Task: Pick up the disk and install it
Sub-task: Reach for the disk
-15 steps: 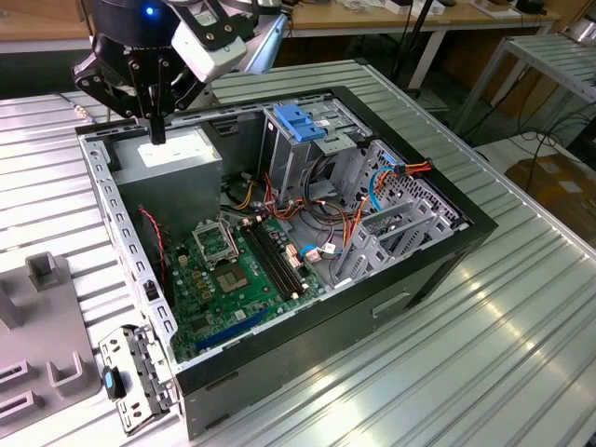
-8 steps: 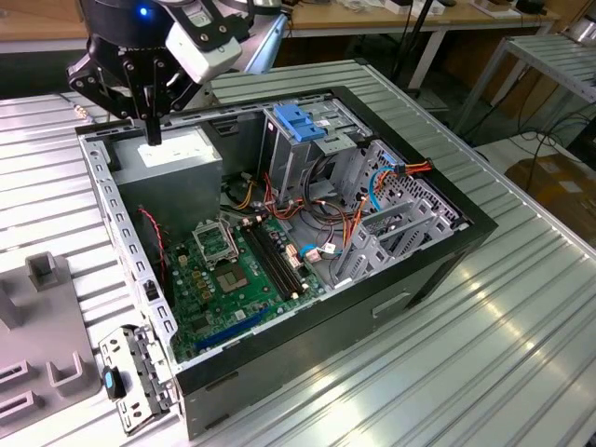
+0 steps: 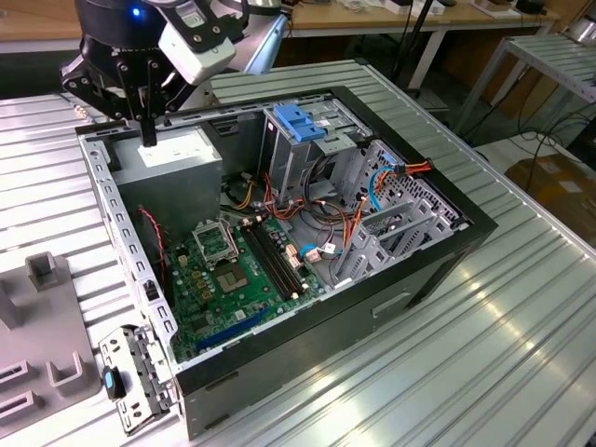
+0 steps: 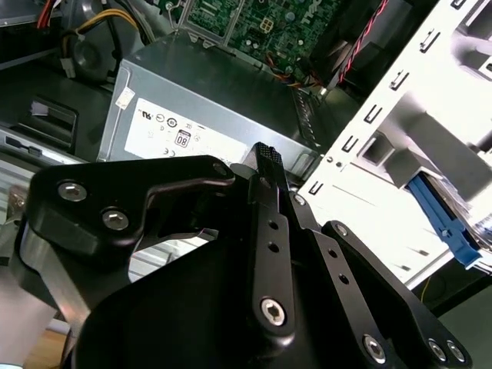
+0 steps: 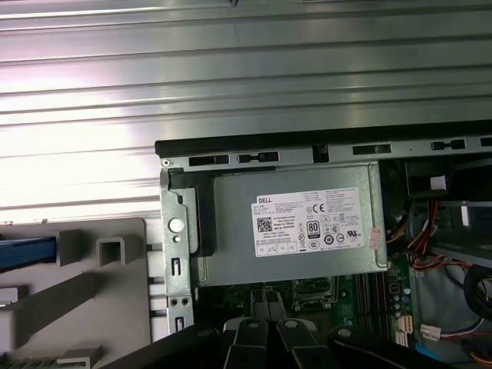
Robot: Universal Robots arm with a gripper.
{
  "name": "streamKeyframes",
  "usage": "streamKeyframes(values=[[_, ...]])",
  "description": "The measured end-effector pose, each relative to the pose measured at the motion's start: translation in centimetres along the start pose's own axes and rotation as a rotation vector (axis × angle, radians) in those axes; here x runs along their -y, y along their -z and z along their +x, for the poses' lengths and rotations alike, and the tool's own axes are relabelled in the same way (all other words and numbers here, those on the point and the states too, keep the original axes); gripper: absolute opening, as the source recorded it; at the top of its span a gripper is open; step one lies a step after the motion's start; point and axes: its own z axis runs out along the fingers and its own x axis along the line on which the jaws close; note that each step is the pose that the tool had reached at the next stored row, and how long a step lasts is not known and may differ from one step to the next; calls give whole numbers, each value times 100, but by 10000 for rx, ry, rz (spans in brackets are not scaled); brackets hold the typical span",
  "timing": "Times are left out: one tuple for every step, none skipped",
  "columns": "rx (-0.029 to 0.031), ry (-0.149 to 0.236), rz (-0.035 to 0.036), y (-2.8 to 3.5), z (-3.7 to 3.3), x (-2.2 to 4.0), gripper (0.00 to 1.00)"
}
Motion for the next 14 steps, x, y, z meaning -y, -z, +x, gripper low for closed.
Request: streamKeyframes(values=[[0, 0, 1, 0, 5, 0, 11], [0, 0, 0, 0, 13, 1, 11], [0, 0, -1, -1, 19, 1, 11], [0, 1, 0, -1, 26, 2, 11], [-1, 1, 1, -1, 32, 3, 11], [-2, 0, 1, -1, 41, 3, 11], [-2, 0, 1, -1, 46, 4, 11], [-1, 0, 0, -1, 57, 4, 11], [-1, 0, 0, -2, 66, 5, 11], [-2, 0, 1, -2, 77, 6, 11], [-2, 0, 0, -2, 84, 7, 11], [-2, -1, 0, -2, 90, 7, 11], [-3, 0, 0, -2, 94, 7, 11], [-3, 0, 0, -3, 101, 8, 11]])
